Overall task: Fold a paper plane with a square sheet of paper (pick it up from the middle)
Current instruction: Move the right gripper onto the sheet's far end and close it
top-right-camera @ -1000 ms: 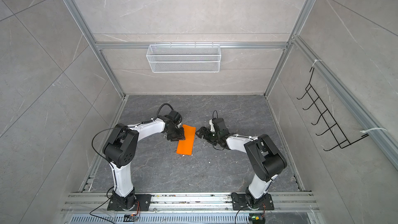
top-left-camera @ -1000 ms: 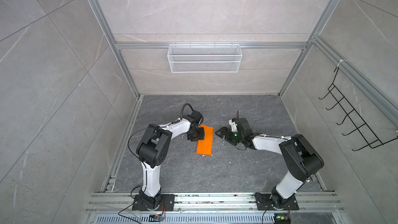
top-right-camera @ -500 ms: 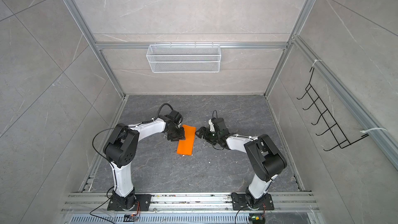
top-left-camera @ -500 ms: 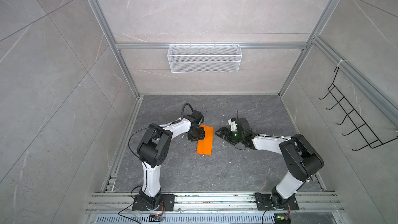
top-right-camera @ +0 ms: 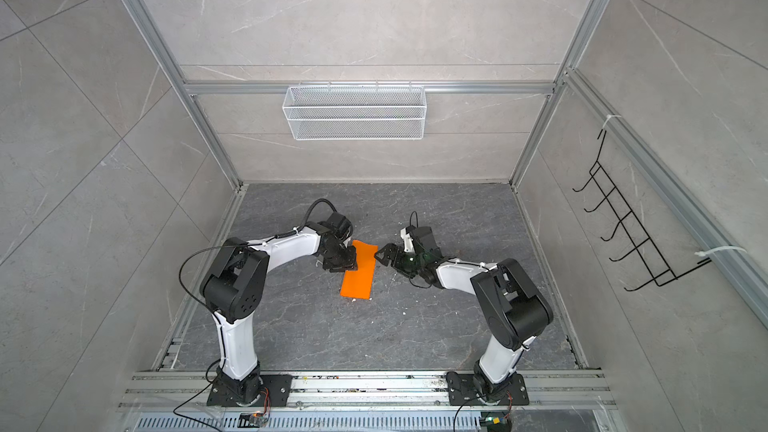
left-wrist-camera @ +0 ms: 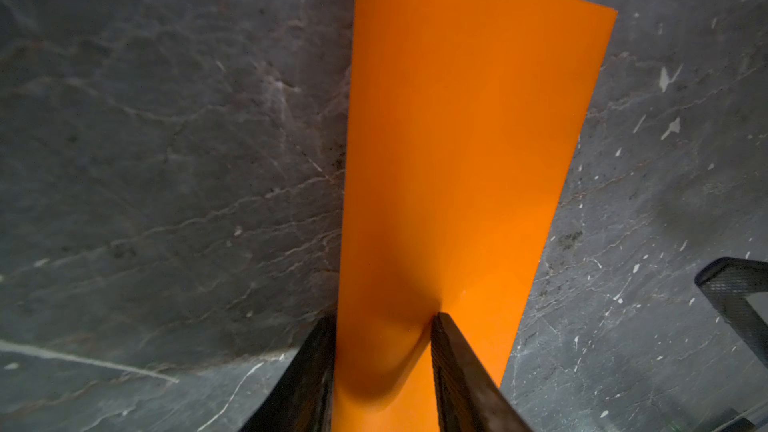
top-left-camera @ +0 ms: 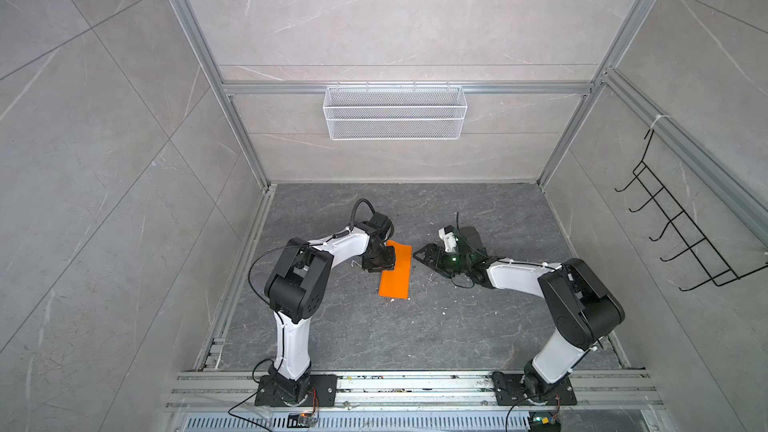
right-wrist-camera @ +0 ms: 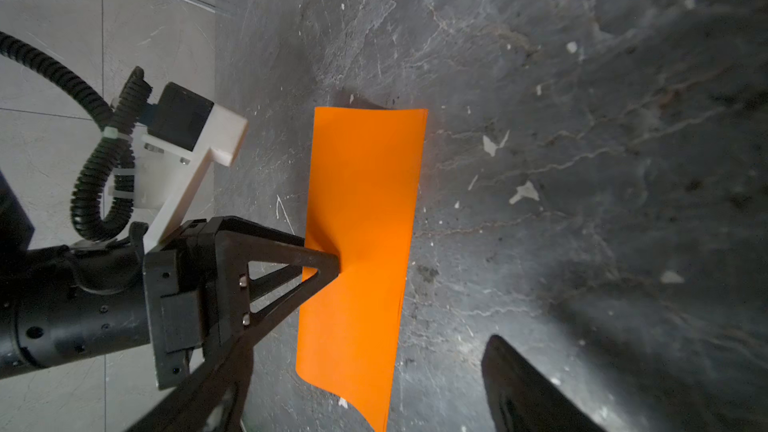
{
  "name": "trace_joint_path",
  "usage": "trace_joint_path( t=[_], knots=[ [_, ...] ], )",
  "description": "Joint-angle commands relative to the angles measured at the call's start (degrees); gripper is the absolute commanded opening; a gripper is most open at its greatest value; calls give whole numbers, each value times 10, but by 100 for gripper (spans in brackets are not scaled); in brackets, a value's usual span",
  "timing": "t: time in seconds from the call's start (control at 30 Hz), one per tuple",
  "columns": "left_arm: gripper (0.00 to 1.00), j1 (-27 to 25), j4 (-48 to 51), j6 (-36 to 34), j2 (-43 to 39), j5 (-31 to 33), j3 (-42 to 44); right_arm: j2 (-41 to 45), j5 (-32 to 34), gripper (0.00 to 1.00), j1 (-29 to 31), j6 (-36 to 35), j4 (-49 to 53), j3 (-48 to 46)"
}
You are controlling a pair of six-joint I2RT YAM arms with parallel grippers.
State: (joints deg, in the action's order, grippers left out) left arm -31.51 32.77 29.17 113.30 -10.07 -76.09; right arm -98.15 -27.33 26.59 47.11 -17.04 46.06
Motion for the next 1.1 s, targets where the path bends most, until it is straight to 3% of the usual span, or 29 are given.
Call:
trace_joint_path(
  t=[0.0, 0.23, 0.47, 0.57, 0.8, 1.07],
  knots=[
    [43, -1, 39, -15, 57, 31, 26, -11, -12, 88, -3, 4, -13, 2],
    [43, -2, 42, -11, 63, 34, 26, -53, -76, 70, 9, 6, -25, 42],
    [43, -2, 47, -9, 63, 39, 25, -102, -101, 37, 25, 19, -21, 82],
    [43, -1, 49, -9, 65, 40, 24, -123, -110, 29, 24, 31, -26, 93],
    [43, -1, 51, -5, 67, 41, 23, -159, -128, 18, 26, 39, -27, 108],
    [43, -2, 52, -4, 67, 43, 23, -179, -132, 16, 26, 26, -4, 113]
  ],
)
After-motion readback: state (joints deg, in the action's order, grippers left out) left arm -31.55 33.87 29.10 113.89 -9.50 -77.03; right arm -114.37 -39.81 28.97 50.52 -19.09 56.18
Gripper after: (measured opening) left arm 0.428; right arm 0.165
